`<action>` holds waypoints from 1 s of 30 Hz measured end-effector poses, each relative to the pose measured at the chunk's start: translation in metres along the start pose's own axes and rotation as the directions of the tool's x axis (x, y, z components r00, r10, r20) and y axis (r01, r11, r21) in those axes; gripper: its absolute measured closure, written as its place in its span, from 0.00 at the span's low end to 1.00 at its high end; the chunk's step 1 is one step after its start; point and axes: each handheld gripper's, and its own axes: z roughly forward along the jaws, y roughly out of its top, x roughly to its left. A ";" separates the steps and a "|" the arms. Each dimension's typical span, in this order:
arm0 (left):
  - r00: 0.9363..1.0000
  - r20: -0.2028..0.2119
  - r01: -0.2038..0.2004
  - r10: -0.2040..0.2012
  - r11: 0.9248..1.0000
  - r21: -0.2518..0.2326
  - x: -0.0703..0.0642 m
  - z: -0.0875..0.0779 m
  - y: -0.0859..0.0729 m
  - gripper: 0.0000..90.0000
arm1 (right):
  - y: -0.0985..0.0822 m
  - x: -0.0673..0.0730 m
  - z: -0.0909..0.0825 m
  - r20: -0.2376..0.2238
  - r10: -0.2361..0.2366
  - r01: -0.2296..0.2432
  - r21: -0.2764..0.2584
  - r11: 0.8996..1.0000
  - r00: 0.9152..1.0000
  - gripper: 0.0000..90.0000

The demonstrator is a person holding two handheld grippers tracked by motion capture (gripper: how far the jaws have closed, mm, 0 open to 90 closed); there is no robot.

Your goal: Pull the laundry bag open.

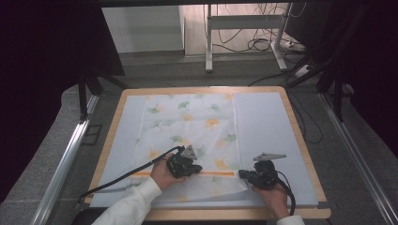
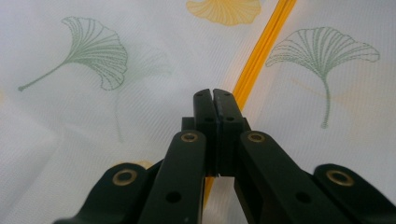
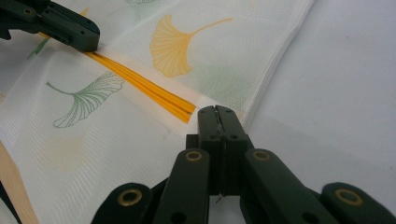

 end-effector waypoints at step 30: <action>0.999 -0.045 0.019 -0.018 1.000 0.013 0.005 -0.015 -0.017 1.00 | 0.000 0.001 0.000 0.006 0.005 -0.005 -0.003 1.000 1.000 0.99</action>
